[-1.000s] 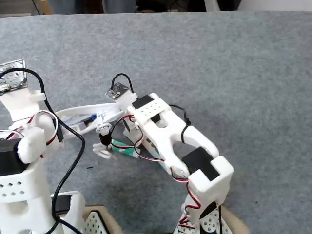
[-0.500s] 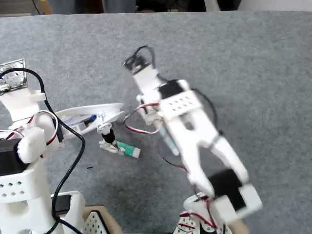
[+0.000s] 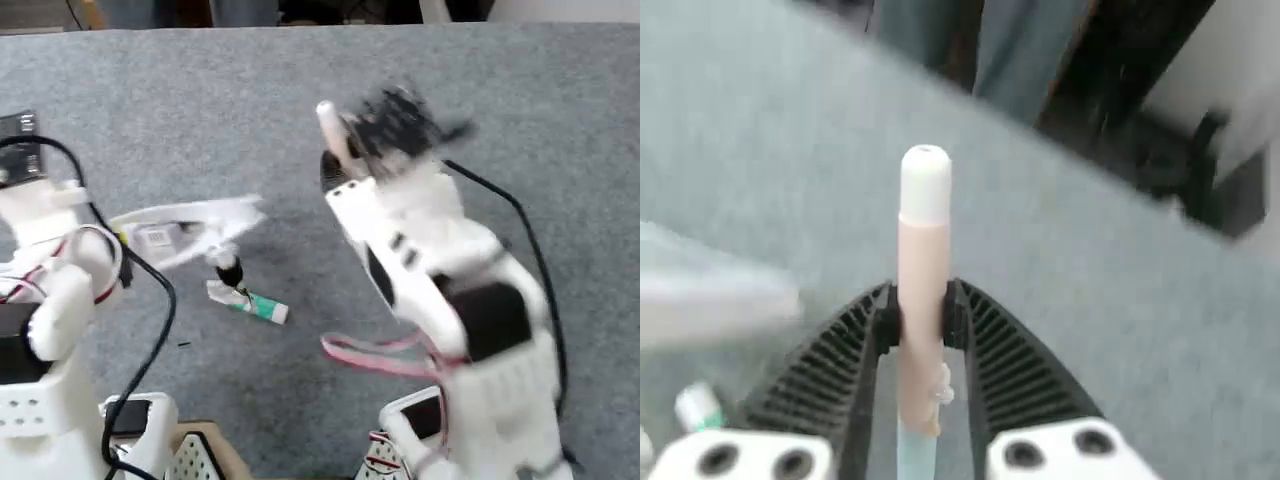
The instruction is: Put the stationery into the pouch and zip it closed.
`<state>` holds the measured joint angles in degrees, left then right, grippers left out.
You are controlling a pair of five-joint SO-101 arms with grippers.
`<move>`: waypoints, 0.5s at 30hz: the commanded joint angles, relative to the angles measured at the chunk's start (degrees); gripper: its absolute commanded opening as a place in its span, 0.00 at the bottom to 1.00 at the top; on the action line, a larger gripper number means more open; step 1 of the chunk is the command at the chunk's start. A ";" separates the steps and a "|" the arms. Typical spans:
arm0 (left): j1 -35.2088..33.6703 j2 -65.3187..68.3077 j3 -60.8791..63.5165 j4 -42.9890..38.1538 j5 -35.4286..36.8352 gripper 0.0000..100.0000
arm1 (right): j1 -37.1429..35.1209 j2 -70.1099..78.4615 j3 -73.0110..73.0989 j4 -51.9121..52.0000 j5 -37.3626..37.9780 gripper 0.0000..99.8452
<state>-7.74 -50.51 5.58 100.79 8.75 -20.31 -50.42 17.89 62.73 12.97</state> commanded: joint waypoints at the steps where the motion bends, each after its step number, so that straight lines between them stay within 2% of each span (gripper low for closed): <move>1: 7.16 -0.62 -1.63 0.09 0.70 0.03 | -1.85 -4.97 -5.41 -2.55 0.09 0.01; 5: 11.30 -0.18 -1.54 0.09 1.23 0.03 | -6.24 -4.88 -11.03 -1.76 -3.08 0.01; 9: 11.65 -0.09 1.27 0.09 1.05 0.03 | -9.23 -4.62 -14.20 -2.55 -6.33 0.01; 15: 11.56 -0.09 10.86 -3.08 -1.49 0.03 | -14.24 -4.62 -7.69 -8.00 -6.24 0.01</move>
<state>3.16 -50.51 14.64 100.26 7.96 -32.18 -55.34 8.75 57.89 7.52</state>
